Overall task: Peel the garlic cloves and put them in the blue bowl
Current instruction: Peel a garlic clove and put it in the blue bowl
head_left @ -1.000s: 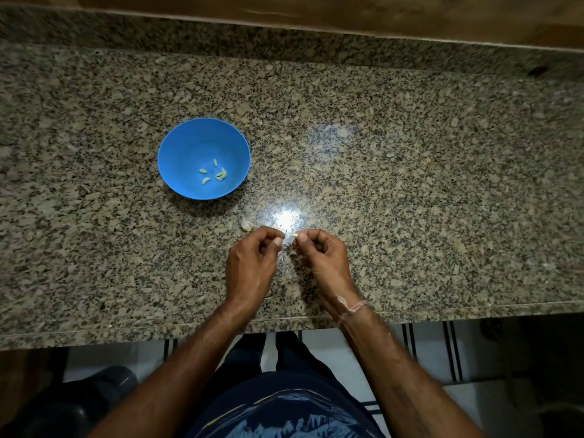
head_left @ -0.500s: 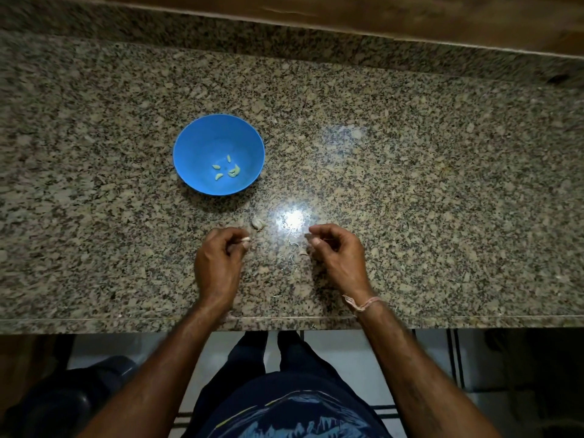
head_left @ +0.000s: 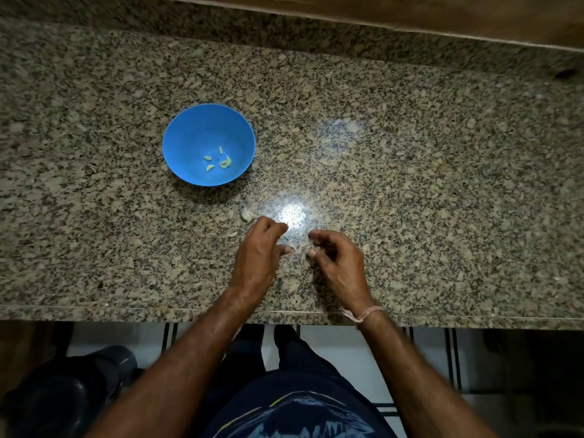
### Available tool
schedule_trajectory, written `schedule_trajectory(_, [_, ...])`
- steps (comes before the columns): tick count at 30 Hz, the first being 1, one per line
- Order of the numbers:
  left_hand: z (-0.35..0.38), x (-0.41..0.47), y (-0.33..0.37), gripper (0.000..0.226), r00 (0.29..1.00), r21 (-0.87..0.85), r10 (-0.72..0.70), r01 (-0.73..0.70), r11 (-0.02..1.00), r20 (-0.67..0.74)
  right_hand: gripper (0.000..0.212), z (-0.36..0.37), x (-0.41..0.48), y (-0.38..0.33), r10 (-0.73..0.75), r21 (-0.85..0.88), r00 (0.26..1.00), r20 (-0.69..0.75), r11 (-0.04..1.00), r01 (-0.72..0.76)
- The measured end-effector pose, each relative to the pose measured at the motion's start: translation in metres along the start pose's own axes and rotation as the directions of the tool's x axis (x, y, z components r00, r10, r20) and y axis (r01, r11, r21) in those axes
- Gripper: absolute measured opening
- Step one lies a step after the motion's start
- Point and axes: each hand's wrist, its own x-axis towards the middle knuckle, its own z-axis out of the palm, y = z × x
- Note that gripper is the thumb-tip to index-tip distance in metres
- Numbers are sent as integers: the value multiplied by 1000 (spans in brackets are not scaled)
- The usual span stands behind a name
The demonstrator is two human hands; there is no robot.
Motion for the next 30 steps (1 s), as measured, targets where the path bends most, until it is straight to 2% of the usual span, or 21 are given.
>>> schedule_trajectory(4, [-1, 4, 6, 13, 999, 46, -32, 34, 998, -42, 32, -4, 2, 5, -14, -13, 1000, 23, 1000, 15])
schedule_trajectory(8, [2, 4, 12, 14, 998, 172, 12, -2, 985, -56, 33, -3, 4, 4, -40, -36, 997, 59, 998, 42])
schedule_trajectory(11, [5, 4, 13, 16, 998, 220, -8, 20, 975, -59, 31, -2, 6, 2, -85, -74, 992, 98, 993, 93])
schedule_trajectory(13, [5, 1, 12, 22, 994, 160, -53, 68, 985, -97, 32, 0, 6, 2, -132, -126, 984, 118, 981, 147])
schedule_trajectory(16, [-5, -10, 13, 28, 961, -63, -192, 183, 981, -197, 38, 6, 4, 2, -220, -234, 964, 147, 940, 250])
schedule_trajectory(20, [-19, -23, 9, 20, 887, -291, -396, 324, 900, -239, 48, 21, 4, 2, -289, -313, 936, 201, 886, 341])
schedule_trajectory(23, [-20, -25, 8, 16, 866, -343, -446, 358, 869, -227, 43, 35, 11, -8, -313, -333, 922, 226, 865, 375])
schedule_trajectory(26, [-19, -26, 7, 13, 856, -362, -465, 370, 856, -226, 41, 37, 20, -15, -319, -281, 913, 256, 879, 386])
schedule_trajectory(30, [-21, -28, 8, 10, 832, -400, -505, 392, 828, -229, 47, 27, 22, -6, -316, -306, 907, 277, 866, 395])
